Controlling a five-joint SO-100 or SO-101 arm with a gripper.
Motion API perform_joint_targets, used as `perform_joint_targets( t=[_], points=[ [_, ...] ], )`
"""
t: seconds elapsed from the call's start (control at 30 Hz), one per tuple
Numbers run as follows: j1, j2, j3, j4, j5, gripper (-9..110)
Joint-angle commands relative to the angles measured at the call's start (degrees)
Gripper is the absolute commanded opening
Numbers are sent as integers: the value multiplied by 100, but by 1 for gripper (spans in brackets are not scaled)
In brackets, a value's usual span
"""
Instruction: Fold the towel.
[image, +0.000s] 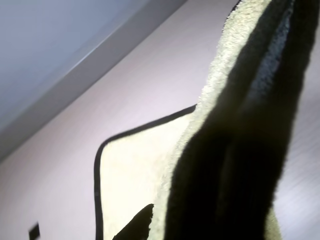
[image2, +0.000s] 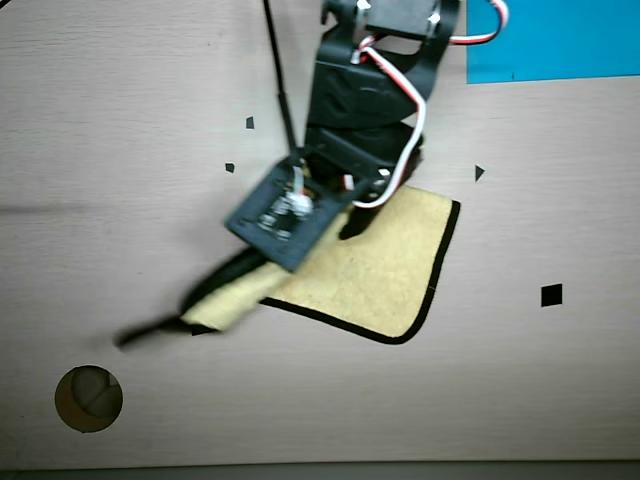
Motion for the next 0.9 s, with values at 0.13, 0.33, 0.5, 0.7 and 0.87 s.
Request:
perform_joint_targets(
  t=[0.13,0.33,0.5,0.7,0.87],
  points=[
    [-554,229,360,9,-1037,0],
    [-536,-167,747,-246,-1283,0],
    [-466,-615,562,-299,-958,0],
    [-659,-650,211,-299,-791,0],
    [-773,-773,-475,-290,-738,0]
  ],
)
